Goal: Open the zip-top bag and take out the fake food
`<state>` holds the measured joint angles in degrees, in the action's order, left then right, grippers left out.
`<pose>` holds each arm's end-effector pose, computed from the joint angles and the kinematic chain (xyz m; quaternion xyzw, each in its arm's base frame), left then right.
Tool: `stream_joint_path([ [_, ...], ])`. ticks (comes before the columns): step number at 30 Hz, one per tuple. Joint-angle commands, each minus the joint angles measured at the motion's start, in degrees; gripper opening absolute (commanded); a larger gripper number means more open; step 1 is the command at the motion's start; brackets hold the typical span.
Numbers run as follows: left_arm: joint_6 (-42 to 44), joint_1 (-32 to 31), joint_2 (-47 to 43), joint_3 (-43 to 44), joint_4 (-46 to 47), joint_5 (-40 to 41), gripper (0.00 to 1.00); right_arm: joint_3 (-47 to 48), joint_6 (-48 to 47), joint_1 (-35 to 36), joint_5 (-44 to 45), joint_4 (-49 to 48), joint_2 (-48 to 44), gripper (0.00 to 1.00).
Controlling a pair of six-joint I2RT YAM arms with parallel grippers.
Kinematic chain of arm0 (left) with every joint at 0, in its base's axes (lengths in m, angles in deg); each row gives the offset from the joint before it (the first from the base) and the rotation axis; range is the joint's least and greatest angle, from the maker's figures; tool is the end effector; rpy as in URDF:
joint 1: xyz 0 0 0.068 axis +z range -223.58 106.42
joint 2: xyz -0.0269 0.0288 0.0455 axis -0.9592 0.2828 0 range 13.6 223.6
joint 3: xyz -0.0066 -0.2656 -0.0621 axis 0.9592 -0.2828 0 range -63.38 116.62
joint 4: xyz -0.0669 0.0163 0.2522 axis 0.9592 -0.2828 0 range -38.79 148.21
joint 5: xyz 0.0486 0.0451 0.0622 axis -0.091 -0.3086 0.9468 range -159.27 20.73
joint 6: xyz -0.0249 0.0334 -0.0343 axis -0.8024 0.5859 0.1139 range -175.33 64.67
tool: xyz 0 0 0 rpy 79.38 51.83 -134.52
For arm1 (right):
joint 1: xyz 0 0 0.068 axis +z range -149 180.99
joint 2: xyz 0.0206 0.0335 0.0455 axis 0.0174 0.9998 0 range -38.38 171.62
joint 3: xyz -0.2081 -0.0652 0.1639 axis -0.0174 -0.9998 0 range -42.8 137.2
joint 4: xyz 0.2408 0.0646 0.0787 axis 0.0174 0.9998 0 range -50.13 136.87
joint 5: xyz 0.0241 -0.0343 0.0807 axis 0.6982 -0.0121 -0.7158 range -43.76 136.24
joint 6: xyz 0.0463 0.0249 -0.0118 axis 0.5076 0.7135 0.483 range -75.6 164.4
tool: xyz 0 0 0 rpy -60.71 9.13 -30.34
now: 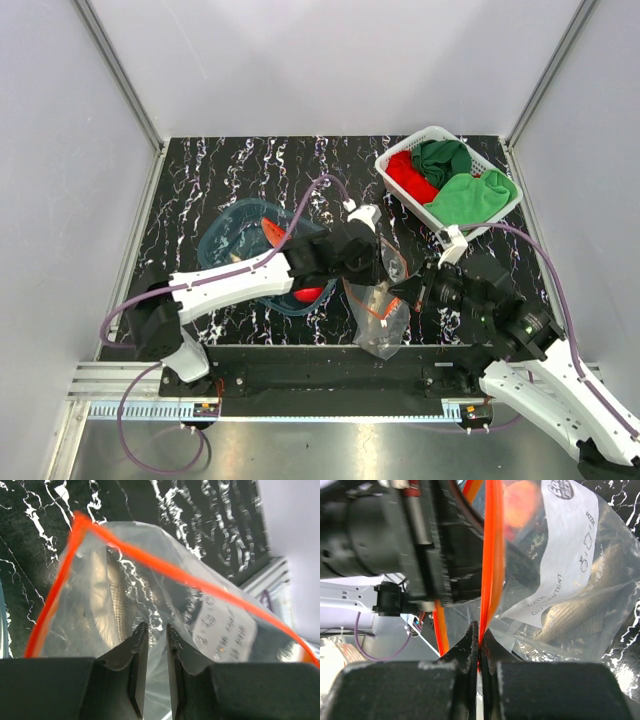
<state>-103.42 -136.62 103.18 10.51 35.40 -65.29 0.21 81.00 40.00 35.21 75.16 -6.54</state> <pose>0.1636 -0.3161 0.3009 0.1021 0.8945 -0.3404 0.2713 0.0920 0.0833 0.3146 -0.0697 0.8341 0.3955 0.3782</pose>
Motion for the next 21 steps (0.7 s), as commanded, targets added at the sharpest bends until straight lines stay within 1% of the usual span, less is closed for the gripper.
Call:
stream_joint_path([
  [1, 1.3, -0.9, 3.0, 3.4, -1.4, 2.3, 0.22, -2.0, 4.7, 0.3, 2.4, -2.2, -2.7, 0.00],
  [6, 0.5, -1.8, 8.1, 4.6, -0.9, 0.9, 0.18, -5.0, 8.9, 0.4, 4.2, -0.8, -5.5, 0.00],
  [10, -0.2, -2.1, 12.0, 4.3, 0.0, -0.1, 0.18, -5.9, 11.5, 0.4, 7.0, 1.7, -7.6, 0.00],
  [13, -1.0, -2.3, 13.5, 2.8, 1.0, -0.4, 0.20, -6.0, 12.5, 0.3, 8.5, 3.6, -9.2, 0.00],
  [15, -1.0, -2.4, 13.8, 1.9, 1.1, 1.2, 0.20, -6.3, 12.7, 0.3, 8.6, 4.2, -9.9, 0.00],
  [18, -0.3, -2.5, 14.5, 1.4, 0.9, 1.6, 0.24, -6.4, 12.9, 0.3, 8.8, 5.1, -10.4, 0.00],
  [20, 0.5, -2.5, 15.4, 1.7, 0.9, 0.5, 0.25, -6.9, 13.1, 0.3, 8.7, 5.1, -10.7, 0.00],
  [21, 0.6, -2.5, 15.4, 1.9, 0.9, -0.2, 0.23, -7.0, 13.0, 0.3, 8.6, 5.0, -10.5, 0.00],
])
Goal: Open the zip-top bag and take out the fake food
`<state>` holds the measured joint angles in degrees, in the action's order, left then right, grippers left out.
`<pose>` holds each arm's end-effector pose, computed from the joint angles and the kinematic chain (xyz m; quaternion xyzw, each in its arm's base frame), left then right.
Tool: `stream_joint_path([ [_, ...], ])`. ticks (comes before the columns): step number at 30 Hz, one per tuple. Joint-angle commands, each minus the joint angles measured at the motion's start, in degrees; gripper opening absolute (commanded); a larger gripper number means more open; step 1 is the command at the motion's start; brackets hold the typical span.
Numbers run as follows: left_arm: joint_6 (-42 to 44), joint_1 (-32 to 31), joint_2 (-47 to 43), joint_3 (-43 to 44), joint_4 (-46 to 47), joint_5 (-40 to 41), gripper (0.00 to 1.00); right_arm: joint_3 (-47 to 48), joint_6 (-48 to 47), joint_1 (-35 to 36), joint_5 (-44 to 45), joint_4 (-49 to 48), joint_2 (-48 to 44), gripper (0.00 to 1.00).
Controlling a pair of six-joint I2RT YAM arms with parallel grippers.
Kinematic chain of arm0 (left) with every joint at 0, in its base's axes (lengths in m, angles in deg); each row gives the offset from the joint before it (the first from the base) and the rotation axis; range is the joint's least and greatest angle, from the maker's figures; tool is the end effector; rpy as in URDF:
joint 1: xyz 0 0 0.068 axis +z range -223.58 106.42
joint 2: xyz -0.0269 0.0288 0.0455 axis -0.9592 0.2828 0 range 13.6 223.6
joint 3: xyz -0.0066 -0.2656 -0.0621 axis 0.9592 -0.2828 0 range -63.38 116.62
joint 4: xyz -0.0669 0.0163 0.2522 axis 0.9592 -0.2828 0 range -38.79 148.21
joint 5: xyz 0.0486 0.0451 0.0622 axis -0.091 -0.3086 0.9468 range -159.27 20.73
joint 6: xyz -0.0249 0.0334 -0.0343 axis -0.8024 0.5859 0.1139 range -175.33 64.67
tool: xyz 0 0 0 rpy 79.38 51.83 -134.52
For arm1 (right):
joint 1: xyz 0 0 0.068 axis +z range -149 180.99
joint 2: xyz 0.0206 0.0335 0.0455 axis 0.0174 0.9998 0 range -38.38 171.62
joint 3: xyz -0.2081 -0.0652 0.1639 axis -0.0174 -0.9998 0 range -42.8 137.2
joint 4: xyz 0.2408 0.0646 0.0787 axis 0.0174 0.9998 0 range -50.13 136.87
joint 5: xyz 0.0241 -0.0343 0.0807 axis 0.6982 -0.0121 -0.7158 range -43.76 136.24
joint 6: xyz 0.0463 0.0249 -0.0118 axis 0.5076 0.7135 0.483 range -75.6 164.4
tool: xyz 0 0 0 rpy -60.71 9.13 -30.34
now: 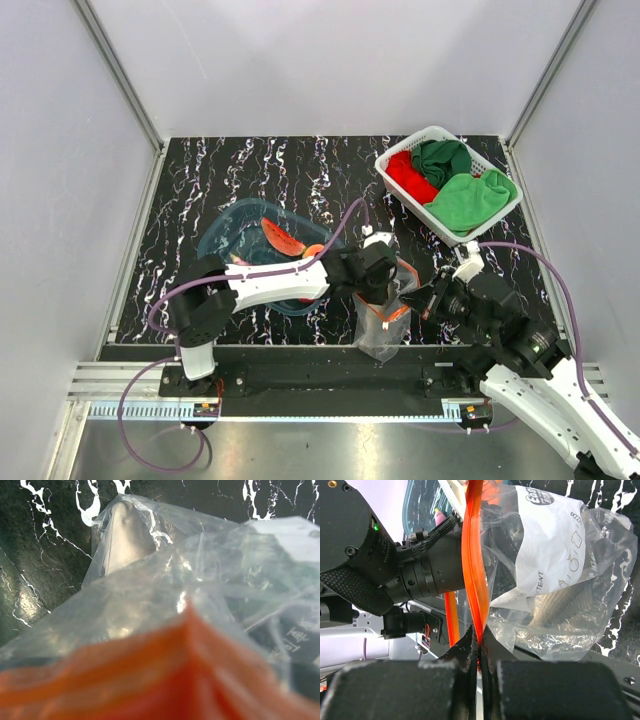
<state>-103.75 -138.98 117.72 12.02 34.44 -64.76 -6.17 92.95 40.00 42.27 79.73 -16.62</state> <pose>0.1669 -0.3578 0.2176 0.1272 0.9377 -0.2488 0.2066 0.0727 0.0620 0.2860 0.0517 0.8415 0.3926 0.3676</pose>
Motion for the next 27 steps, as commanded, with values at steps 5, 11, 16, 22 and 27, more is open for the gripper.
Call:
stream_joint_path([
  [5, 1.3, -1.2, -0.6, 1.3, 2.5, -4.2, 0.15, 0.6, 1.0, 0.3, 0.6, 0.0, 0.8, 0.00],
  [11, -0.4, -1.7, -4.4, 0.8, 7.2, -6.0, 0.21, 2.7, 0.8, 0.4, -0.5, -2.6, 3.6, 0.00],
  [16, -1.1, -1.6, -1.5, 0.3, 7.2, -5.6, 0.24, 3.6, 2.2, 0.4, 0.2, -3.7, 3.7, 0.00],
  [22, 2.4, -1.6, 3.2, 0.3, 4.3, -0.3, 0.24, 5.8, 2.4, 0.4, 1.5, -3.6, 4.6, 0.00],
  [27, 5.4, -1.7, 4.5, 1.6, -1.6, 5.1, 0.24, 5.1, 2.4, 0.3, 1.4, -3.3, 4.7, 0.00],
])
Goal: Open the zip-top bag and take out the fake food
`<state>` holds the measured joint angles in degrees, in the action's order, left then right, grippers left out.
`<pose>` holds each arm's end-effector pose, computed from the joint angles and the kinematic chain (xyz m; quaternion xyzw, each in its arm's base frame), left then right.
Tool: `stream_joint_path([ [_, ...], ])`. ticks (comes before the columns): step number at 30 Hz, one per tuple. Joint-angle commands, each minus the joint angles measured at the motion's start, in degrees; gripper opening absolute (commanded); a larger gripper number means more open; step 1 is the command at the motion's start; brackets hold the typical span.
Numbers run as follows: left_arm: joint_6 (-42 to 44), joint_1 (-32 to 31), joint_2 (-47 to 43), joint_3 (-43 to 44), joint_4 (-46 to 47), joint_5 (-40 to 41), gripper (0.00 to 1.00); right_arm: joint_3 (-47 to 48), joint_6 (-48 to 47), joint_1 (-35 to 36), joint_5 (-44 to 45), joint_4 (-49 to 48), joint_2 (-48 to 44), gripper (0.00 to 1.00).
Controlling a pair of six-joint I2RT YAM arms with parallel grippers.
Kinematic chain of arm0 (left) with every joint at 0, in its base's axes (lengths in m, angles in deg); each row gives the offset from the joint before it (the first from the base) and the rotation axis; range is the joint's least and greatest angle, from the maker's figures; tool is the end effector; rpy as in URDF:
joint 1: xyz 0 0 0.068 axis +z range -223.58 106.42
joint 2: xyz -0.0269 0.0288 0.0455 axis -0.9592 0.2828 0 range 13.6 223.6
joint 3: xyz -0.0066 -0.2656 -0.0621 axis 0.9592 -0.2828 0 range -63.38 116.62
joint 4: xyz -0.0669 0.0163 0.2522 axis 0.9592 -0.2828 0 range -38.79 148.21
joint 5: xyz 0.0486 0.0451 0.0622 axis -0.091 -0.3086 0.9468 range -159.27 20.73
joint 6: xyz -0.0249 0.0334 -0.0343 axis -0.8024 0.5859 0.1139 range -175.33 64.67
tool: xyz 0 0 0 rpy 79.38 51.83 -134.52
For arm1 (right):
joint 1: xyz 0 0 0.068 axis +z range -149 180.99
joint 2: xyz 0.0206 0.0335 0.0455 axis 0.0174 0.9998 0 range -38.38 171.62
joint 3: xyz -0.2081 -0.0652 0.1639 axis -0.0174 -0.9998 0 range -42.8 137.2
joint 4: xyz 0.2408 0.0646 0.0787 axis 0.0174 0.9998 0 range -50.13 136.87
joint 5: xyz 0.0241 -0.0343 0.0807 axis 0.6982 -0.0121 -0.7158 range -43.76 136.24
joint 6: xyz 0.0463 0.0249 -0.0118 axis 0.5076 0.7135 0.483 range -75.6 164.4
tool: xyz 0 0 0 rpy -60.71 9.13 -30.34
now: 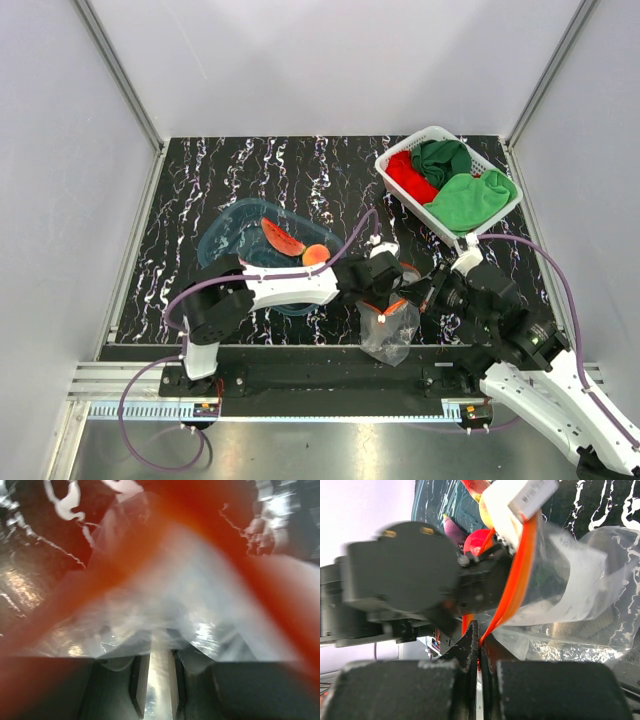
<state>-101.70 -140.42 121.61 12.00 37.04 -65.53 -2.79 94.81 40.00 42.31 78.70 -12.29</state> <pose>0.1615 -0.3715 0.1947 0.1588 0.9367 -0.2422 0.1968 0.0806 0.0684 0.3007 0.0655 0.8401 0.3988 0.3618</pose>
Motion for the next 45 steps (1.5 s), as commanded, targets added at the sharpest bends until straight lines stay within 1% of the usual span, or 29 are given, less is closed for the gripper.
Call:
stream_joint_path([
  [1, 4.2, -0.2, 0.5, 2.1, -4.9, 7.9, 0.25, 1.5, 0.6, 0.4, 1.3, -2.3, 0.5, 0.00],
  [2, 4.6, -0.2, 0.5, 2.8, -7.5, 8.9, 0.26, 1.2, 0.7, 0.4, 1.3, -2.1, 0.5, 0.00],
  [5, 5.8, -0.4, -0.1, 4.0, -10.2, 12.4, 0.34, 0.4, 0.3, 0.3, 1.0, -1.6, 0.6, 0.00],
  [6, 5.9, -0.4, -0.6, 3.8, -10.4, 13.8, 0.40, 0.2, 0.2, 0.4, 0.9, -1.3, 0.7, 0.00],
  [12, 5.9, -0.4, 2.4, 4.6, -10.9, 11.5, 0.52, 0.2, -0.2, 0.4, 1.5, -0.4, 0.2, 0.00],
  [13, 5.8, -0.4, 2.8, 4.8, -11.0, 11.5, 0.57, 0.2, -0.3, 0.4, 1.7, -0.2, 0.4, 0.00],
  [16, 5.3, -0.3, 4.6, 5.0, -11.0, 12.2, 0.64, 0.2, -0.4, 0.4, 1.7, -0.2, 0.2, 0.00],
  [17, 5.2, -0.4, 5.5, 5.2, -11.5, 12.2, 0.68, 0.3, -0.4, 0.4, 1.7, -0.1, 0.1, 0.00],
  [20, 4.8, -0.4, 6.9, 6.3, -12.4, 13.2, 0.73, 0.2, -0.6, 0.4, 1.8, 0.4, -0.2, 0.00],
  [25, 4.5, -0.4, 9.1, 6.6, -12.5, 13.5, 0.75, 0.1, -0.6, 0.4, 2.4, 1.2, -1.3, 0.00],
  [28, 5.0, -0.4, 10.7, 7.8, -12.4, 12.2, 0.75, -0.3, -0.8, 0.4, 2.6, 1.7, -1.6, 0.00],
  [33, 5.8, 0.5, 12.8, 8.4, -11.8, 9.2, 0.78, -0.5, -0.9, 0.4, 2.7, 2.1, -2.3, 0.00],
  [36, 6.1, 1.2, 12.3, 7.2, -10.2, 7.3, 0.75, -0.3, -1.5, 0.3, 3.4, 2.7, -3.0, 0.00],
  [37, 6.3, 1.3, 12.2, 7.2, -9.7, 7.2, 0.68, -0.1, -1.5, 0.4, 3.7, 3.1, -3.2, 0.00],
  [40, 6.6, 1.1, 10.2, 6.7, -8.9, 7.4, 0.57, 0.2, -2.0, 0.4, 3.7, 4.0, -3.3, 0.00],
  [41, 6.8, 1.0, 8.5, 6.6, -8.9, 7.5, 0.45, 0.3, -2.4, 0.3, 5.0, 4.2, -3.4, 0.00],
  [43, 7.3, 1.0, 6.8, 6.9, -8.9, 7.2, 0.32, 0.4, -2.7, 0.3, 5.3, 4.8, -3.4, 0.00],
  [44, 7.3, 1.1, 4.9, 6.9, -8.9, 7.0, 0.24, 0.3, -3.2, 0.4, 5.5, 4.9, -3.3, 0.00],
  [45, 7.3, 1.1, 3.8, 6.9, -8.9, 6.9, 0.22, 0.2, -3.6, 0.4, 5.5, 4.9, -3.3, 0.00],
])
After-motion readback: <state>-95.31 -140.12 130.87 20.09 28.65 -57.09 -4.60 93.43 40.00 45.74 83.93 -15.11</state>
